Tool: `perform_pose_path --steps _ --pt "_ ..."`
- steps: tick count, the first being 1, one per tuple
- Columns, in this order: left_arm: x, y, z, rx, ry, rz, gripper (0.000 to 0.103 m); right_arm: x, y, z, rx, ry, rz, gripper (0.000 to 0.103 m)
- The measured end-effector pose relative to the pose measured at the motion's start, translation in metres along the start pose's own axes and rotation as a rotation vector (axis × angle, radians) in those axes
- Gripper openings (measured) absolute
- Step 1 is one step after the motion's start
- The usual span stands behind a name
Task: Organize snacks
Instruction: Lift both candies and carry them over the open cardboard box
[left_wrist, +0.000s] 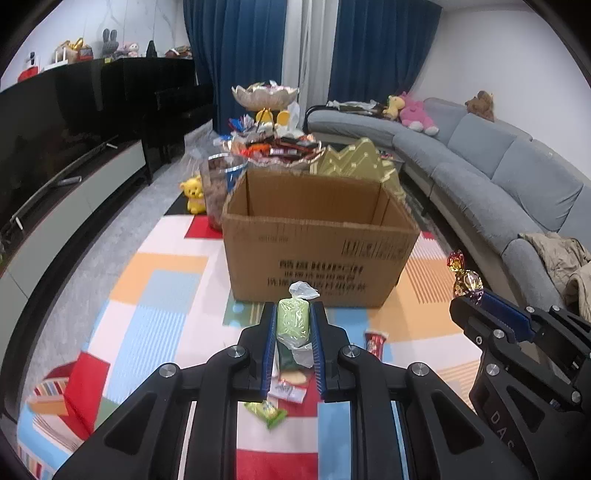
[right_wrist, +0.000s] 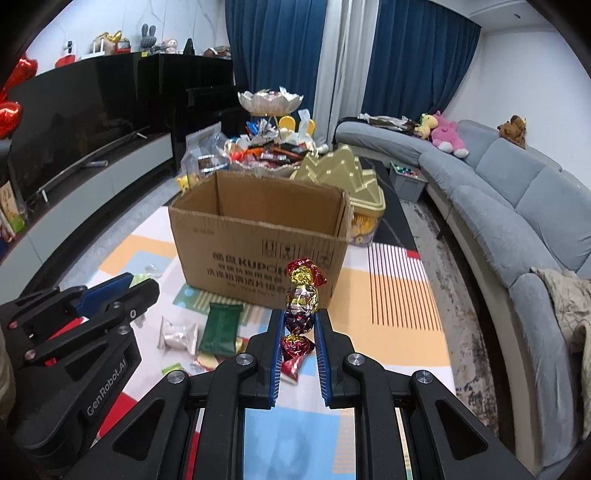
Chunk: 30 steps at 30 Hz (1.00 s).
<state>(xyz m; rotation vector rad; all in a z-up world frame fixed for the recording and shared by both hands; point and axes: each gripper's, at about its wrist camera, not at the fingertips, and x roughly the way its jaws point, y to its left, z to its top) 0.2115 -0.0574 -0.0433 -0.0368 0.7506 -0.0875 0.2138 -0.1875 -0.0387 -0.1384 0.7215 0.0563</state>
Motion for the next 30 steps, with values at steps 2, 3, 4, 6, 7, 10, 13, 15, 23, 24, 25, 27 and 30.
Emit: perform_pose_path --steps 2,3,4,6,7,10,13,15,23,24,25,27,30 --pt "-0.002 0.001 0.008 0.002 -0.014 -0.001 0.019 -0.002 -0.001 0.007 0.003 -0.013 -0.002 0.018" --pt "-0.003 0.001 0.012 0.005 -0.02 -0.002 0.019 -0.002 -0.001 0.009 0.005 -0.017 -0.002 0.018" --pt "-0.004 0.002 0.015 0.008 -0.027 -0.001 0.019 -0.002 -0.002 0.012 0.008 -0.021 -0.002 0.018" --pt "-0.004 0.002 0.022 0.012 -0.035 -0.003 0.019 -0.003 -0.003 0.017 0.017 -0.025 0.003 0.018" --pt "-0.004 0.003 0.025 0.013 -0.039 -0.002 0.019 -0.003 -0.003 0.02 0.023 -0.027 0.005 0.018" --pt "-0.004 0.005 0.035 0.015 -0.049 -0.001 0.019 -0.002 -0.002 0.027 0.025 -0.037 0.006 0.018" --pt "0.0 0.007 0.044 0.031 -0.051 -0.014 0.019 -0.002 0.0 0.034 0.027 -0.048 0.008 0.018" --pt "0.004 0.009 0.05 0.031 -0.044 -0.018 0.019 -0.001 0.0 0.041 0.033 -0.053 0.013 0.018" --pt "0.01 0.015 0.077 0.051 -0.081 -0.005 0.019 0.006 0.001 0.065 0.038 -0.074 0.014 0.018" --pt "0.01 0.015 0.081 0.055 -0.084 -0.005 0.019 0.008 0.001 0.068 0.036 -0.076 0.015 0.018" --pt "0.012 0.015 0.085 0.058 -0.089 -0.01 0.019 0.01 0.001 0.072 0.034 -0.079 0.014 0.018" --pt "0.014 0.015 0.091 0.064 -0.094 -0.012 0.019 0.012 0.002 0.077 0.034 -0.084 0.014 0.018" --pt "0.02 0.014 0.102 0.069 -0.099 -0.009 0.019 0.015 0.001 0.087 0.033 -0.094 0.011 0.018"
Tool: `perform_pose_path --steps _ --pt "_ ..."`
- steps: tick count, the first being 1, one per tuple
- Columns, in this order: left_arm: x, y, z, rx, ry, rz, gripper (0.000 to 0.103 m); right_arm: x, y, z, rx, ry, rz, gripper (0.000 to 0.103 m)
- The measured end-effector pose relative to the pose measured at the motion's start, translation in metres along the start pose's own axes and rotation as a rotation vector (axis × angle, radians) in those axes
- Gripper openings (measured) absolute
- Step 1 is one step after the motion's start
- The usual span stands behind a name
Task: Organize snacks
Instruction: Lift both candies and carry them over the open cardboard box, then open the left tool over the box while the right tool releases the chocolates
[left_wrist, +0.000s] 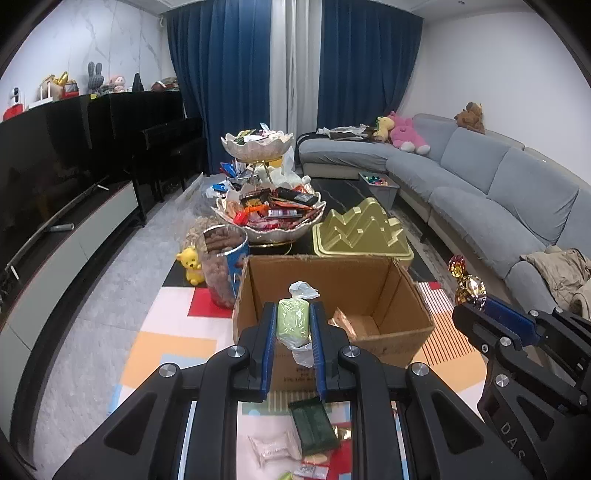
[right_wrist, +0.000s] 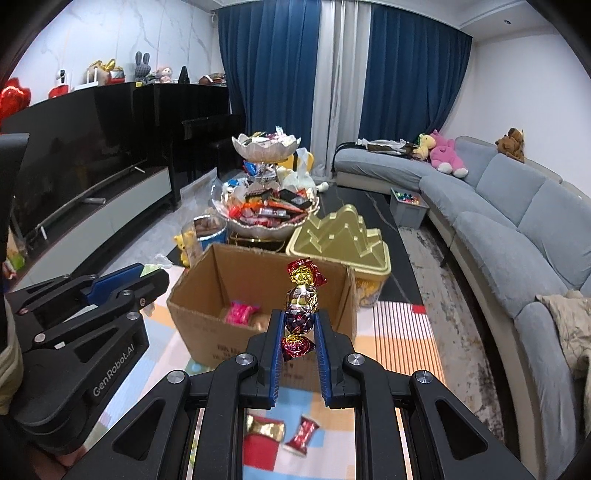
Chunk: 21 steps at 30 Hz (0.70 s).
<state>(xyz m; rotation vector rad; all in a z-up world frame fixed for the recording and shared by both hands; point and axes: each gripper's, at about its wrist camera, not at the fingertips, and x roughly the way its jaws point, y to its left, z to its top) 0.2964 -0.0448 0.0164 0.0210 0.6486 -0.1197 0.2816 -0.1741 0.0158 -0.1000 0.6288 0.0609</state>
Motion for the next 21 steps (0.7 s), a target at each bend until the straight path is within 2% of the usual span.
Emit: perform_pose_path --steps 14,21 --pt "0.036 0.002 0.041 0.023 0.001 -0.004 0.019 0.039 -0.007 0.044 -0.02 -0.007 -0.019 0.018" --pt "0.062 0.004 0.049 0.026 0.022 -0.003 0.019 0.072 -0.012 0.049 0.001 0.043 0.001 0.018"
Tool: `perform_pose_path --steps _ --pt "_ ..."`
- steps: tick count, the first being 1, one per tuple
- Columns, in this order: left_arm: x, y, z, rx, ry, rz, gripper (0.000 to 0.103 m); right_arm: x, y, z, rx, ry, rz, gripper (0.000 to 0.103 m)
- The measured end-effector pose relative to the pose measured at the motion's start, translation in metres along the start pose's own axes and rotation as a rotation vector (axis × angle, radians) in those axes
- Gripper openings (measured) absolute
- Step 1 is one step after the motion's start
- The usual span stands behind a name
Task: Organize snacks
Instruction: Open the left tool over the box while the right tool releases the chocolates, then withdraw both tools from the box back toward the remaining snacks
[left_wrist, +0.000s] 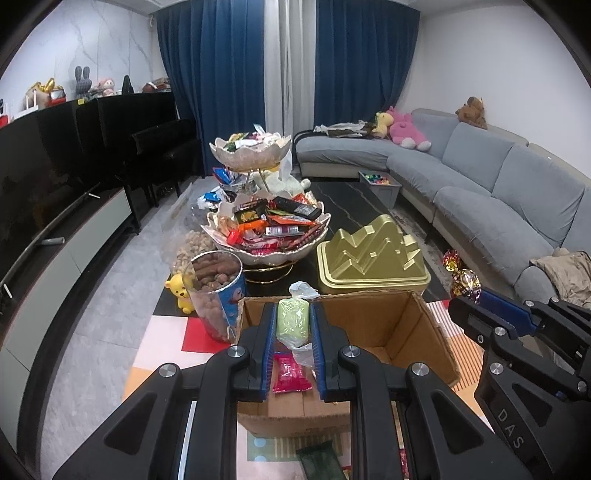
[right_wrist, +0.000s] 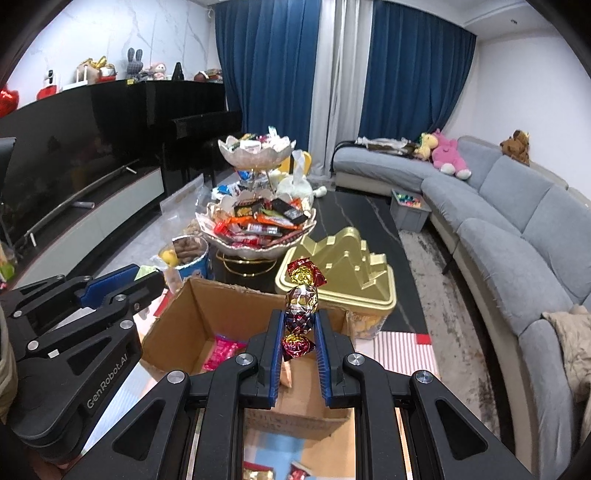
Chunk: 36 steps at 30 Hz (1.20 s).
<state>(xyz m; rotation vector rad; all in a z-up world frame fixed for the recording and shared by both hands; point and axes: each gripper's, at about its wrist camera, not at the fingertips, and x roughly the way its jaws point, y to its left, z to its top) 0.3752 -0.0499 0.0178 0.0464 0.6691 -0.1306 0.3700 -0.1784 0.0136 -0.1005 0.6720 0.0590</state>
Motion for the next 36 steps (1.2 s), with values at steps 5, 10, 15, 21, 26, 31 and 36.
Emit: perform_pose_path --steps 5,10,15,21,26,31,36 --pt "0.023 -0.002 0.001 0.015 0.03 0.005 0.019 0.018 -0.002 -0.001 0.012 0.029 0.005 0.018" --pt "0.042 -0.005 0.002 0.018 0.056 -0.003 0.019 0.035 -0.006 0.001 0.023 0.058 0.022 0.018" --pt "0.053 -0.006 0.002 0.018 0.073 -0.004 0.019 0.05 -0.009 0.002 0.031 0.086 0.035 0.018" --pt "0.061 -0.007 -0.002 0.031 0.095 -0.003 0.019 0.057 -0.01 -0.002 0.033 0.107 0.044 0.018" --pt "0.06 -0.007 -0.004 0.035 0.106 0.004 0.034 0.057 -0.012 -0.001 0.038 0.116 0.049 0.034" --pt "0.053 -0.004 -0.002 0.025 0.099 0.031 0.06 0.048 -0.016 0.001 0.052 0.102 0.029 0.059" --pt "0.042 -0.002 -0.002 0.032 0.086 0.049 0.063 0.037 -0.019 0.004 0.059 0.088 0.002 0.07"
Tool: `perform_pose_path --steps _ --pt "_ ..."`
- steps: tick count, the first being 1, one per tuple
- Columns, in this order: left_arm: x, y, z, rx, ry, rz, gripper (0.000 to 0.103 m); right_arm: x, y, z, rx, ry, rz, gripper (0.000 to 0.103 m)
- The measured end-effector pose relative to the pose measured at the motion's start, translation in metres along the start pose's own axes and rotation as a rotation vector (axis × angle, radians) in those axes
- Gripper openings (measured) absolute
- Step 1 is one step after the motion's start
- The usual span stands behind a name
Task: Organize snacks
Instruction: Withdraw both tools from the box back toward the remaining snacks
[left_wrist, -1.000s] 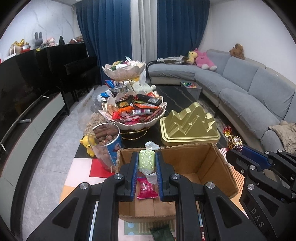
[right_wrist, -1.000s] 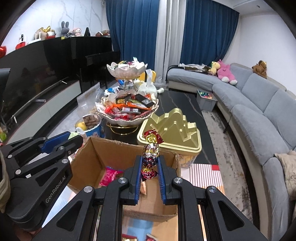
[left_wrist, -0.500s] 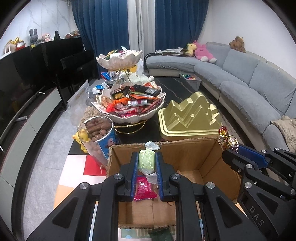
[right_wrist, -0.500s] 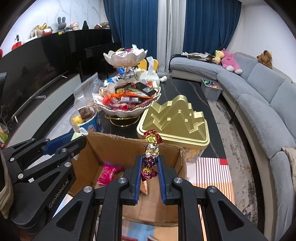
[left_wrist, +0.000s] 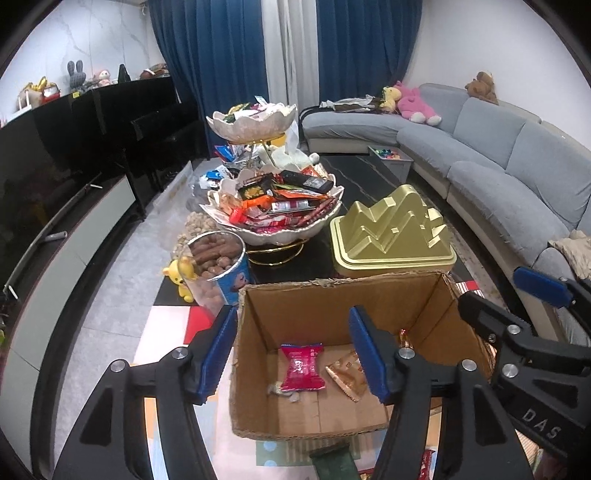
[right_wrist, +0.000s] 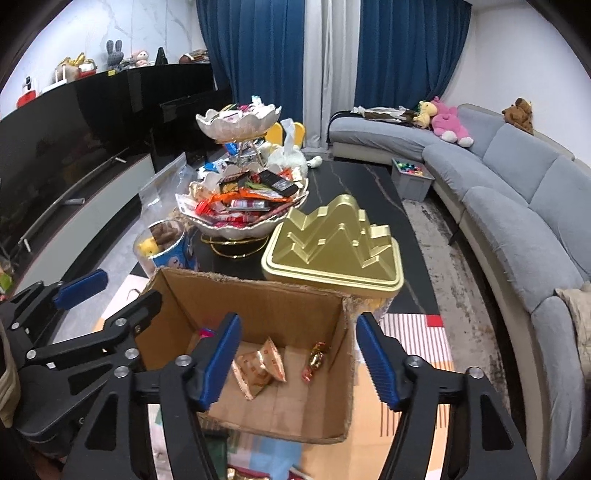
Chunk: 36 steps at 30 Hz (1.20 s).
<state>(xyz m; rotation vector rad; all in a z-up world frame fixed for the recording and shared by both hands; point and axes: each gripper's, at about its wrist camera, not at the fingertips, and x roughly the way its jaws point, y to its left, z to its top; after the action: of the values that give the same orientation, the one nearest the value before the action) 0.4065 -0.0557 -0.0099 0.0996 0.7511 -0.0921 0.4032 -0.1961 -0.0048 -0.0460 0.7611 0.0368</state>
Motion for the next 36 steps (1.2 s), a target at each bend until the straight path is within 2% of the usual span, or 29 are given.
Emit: perform_pose_path --steps 9,16,36 --pt "-0.029 0.008 -0.002 -0.023 -0.029 0.027 0.069 -0.027 -0.002 -0.001 0.024 -0.022 -0.028 0.078" --pt "-0.052 0.017 -0.006 -0.046 -0.037 0.036 0.073 -0.05 0.002 -0.005 0.028 -0.043 -0.042 0.078" --pt "-0.099 0.025 -0.034 -0.07 -0.029 0.032 0.074 -0.091 0.001 -0.029 0.062 -0.058 -0.048 0.079"
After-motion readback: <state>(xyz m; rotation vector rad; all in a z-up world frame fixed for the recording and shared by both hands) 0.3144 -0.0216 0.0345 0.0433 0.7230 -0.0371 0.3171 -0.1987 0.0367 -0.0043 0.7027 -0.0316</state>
